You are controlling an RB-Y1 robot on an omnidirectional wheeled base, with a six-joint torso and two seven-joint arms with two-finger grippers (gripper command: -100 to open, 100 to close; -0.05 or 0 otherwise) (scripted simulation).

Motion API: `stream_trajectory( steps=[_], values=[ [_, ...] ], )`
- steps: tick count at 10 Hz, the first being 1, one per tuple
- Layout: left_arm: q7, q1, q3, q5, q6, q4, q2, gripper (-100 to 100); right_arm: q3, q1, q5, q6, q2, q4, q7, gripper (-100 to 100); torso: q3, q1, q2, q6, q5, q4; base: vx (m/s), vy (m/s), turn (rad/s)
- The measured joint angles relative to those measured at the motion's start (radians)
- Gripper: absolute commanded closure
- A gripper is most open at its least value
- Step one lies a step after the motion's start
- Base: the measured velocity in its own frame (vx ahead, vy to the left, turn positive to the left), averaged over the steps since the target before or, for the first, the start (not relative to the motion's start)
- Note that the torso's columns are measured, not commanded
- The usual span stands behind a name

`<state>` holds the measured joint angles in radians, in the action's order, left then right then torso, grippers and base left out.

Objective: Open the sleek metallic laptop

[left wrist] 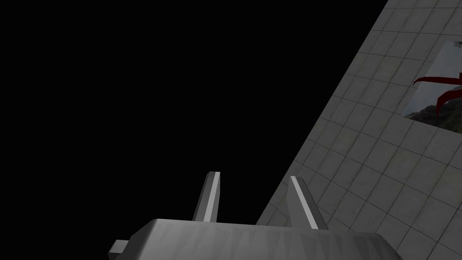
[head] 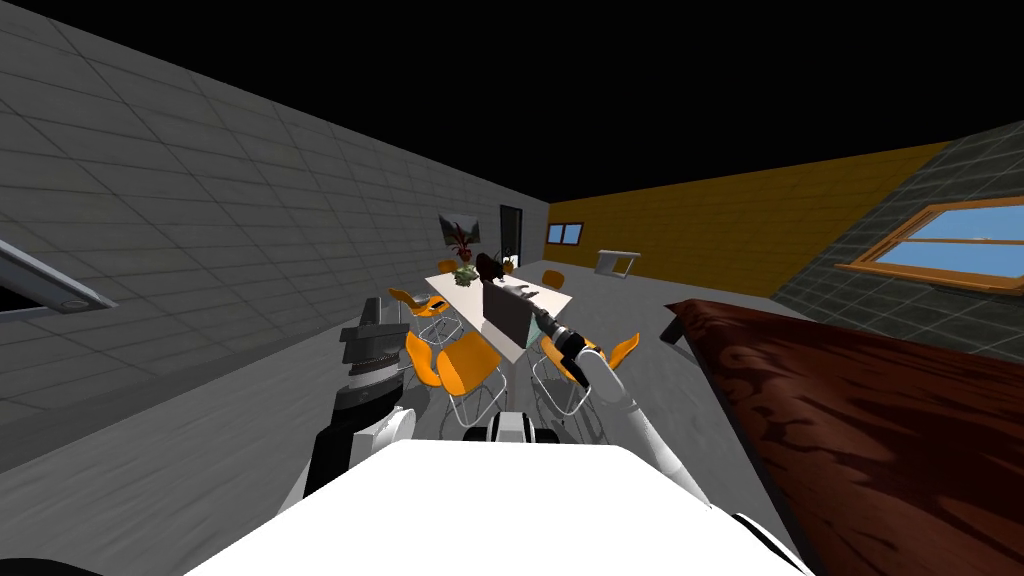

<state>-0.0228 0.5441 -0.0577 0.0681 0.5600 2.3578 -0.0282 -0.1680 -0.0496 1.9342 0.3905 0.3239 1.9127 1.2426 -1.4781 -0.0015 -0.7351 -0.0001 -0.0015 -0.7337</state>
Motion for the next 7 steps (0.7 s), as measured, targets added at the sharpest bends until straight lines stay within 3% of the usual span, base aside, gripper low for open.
stream_trajectory(
  steps=[7],
  values=[
    [0.0, 0.0, 0.0, 0.0, 0.0, 0.0, 0.0, 0, 0.056, -0.064, -0.108, 0.079, 0.056, -0.09, -0.153, 100, 0.004, 0.003, -0.006, 0.0, 0.002, -0.005, -0.002, 0.006, -0.019]
  ],
)
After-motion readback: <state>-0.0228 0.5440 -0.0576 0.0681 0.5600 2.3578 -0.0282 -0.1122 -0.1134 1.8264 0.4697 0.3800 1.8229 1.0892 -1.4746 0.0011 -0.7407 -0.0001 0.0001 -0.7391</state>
